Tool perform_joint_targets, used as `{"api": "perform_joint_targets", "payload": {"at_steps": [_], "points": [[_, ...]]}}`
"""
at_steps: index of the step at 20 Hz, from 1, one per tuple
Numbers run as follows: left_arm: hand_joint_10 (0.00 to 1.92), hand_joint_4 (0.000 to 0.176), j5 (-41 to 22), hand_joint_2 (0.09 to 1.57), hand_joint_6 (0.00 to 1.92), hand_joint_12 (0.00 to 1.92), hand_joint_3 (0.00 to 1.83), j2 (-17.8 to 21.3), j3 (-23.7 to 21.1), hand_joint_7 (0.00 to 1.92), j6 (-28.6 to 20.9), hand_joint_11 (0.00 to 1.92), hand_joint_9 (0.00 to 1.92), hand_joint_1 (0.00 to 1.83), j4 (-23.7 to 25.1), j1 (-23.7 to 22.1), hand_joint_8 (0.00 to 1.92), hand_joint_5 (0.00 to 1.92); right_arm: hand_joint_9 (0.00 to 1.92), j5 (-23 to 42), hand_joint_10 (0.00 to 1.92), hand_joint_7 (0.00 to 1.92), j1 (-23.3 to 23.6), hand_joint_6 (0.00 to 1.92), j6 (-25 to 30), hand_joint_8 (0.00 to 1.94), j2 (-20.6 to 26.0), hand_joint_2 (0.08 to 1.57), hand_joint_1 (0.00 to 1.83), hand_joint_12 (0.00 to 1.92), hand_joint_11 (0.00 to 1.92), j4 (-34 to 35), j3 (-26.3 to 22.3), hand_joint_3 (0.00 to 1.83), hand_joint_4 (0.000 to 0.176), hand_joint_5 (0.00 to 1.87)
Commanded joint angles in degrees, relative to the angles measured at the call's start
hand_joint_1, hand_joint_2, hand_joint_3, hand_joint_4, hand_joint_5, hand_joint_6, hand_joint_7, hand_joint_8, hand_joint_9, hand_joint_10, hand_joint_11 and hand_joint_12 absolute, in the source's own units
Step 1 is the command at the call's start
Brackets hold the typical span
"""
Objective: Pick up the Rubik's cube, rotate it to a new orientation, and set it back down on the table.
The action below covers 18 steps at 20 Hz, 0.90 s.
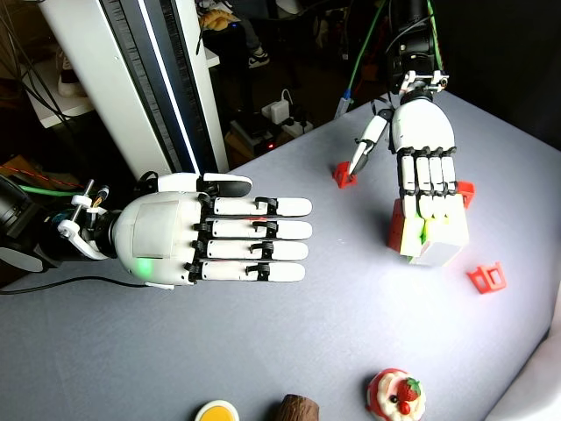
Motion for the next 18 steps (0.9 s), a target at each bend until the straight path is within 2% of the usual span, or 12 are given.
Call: {"api": "perform_joint_targets", "payload": {"at_steps": [1,5,7,8,9,11,13,15,16,17,18], "points": [[0.0,0.0,0.85,1.16,0.0,0.0,0.01,-0.52,-0.37,0.0,-0.18,0.0,0.0,0.01,0.37,0.57,0.0,0.0,0.0,7.23,0.0,0.0,0.19,0.0,0.36,0.0,0.04,1.4,0.0,0.0,0.0,0.5,-0.05,0.01,0.0,0.0],[0.0,0.005,0.46,1.16,0.0,0.0,0.0,-0.25,-0.73,0.0,-0.18,0.0,0.0,0.05,-0.22,1.7,0.0,0.0,0.0,7.23,0.0,0.0,0.19,0.0,0.36,0.0,0.04,1.4,0.0,0.0,0.0,0.57,-0.05,0.01,0.0,0.0],[0.0,0.009,0.21,1.15,0.0,0.0,0.0,-0.1,-1.05,0.0,-0.08,0.0,0.0,0.01,-0.13,1.79,0.0,0.0,0.0,7.23,0.0,0.0,0.19,0.0,0.36,0.0,0.04,1.4,0.0,0.0,0.0,0.62,-0.03,0.01,0.0,0.0],[0.0,0.032,0.13,1.14,0.0,0.0,0.0,0.0,-1.15,0.0,-0.08,0.0,0.0,0.0,-0.07,1.93,0.0,0.0,0.0,7.23,0.0,0.0,0.19,0.0,0.36,0.0,0.04,1.4,0.0,0.0,0.0,0.62,-0.01,0.01,0.0,0.0],[0.0,0.041,-0.38,1.14,0.0,0.0,0.0,0.11,-1.17,0.0,-0.09,0.0,0.0,0.0,-0.33,2.03,0.0,0.0,0.0,7.23,0.0,0.0,0.19,0.0,0.36,0.0,0.04,1.4,0.0,0.0,0.0,0.62,-0.01,0.01,0.0,0.0],[0.0,0.043,-2.75,1.15,0.0,0.0,0.0,1.11,-1.85,0.0,0.04,0.0,0.0,0.0,-0.64,1.97,0.0,0.0,0.0,7.23,0.0,0.0,0.19,0.0,0.36,0.0,0.04,1.4,0.0,0.0,0.0,0.62,-0.02,0.01,0.0,0.0],[0.0,0.099,-5.54,1.11,0.0,0.0,0.0,2.32,-2.77,0.0,0.7,0.0,0.0,0.0,-1.09,1.55,0.0,0.0,0.0,7.23,0.0,0.0,0.19,0.0,0.36,0.0,0.05,1.41,0.0,0.0,0.0,0.62,-0.01,0.01,0.0,0.0],[0.0,0.094,-9.78,1.11,0.0,0.0,0.0,3.97,-4.52,0.0,4.16,0.0,0.0,0.0,-4.09,1.54,0.0,0.0,0.0,7.25,0.0,0.0,0.19,0.0,0.36,0.0,0.05,1.42,0.0,0.0,0.0,0.63,0.05,0.02,0.0,0.0],[0.0,0.104,-12.01,1.12,0.0,0.0,0.0,4.52,-5.06,0.0,5.42,0.0,0.0,0.0,-5.36,1.5,0.0,0.0,0.0,7.27,0.0,0.0,0.19,0.0,0.36,0.0,0.09,1.42,0.0,0.0,0.0,0.63,0.04,0.02,0.0,0.0],[0.0,0.106,-14.0,1.13,0.0,0.0,0.0,4.85,-5.39,0.0,6.29,0.0,0.0,0.0,-6.5,1.4,0.0,0.0,0.0,7.3,0.0,0.0,0.19,0.0,0.36,0.0,0.16,1.41,0.0,0.0,0.0,0.63,0.04,0.01,0.0,0.0],[0.0,0.063,-16.66,1.13,0.0,0.0,0.0,5.13,-5.67,0.0,7.25,0.0,0.0,0.0,-7.96,1.23,0.0,0.0,0.0,7.35,0.0,0.0,0.19,0.0,0.36,0.0,0.28,1.4,0.0,0.0,0.0,0.63,0.04,0.01,0.0,0.0]]}}
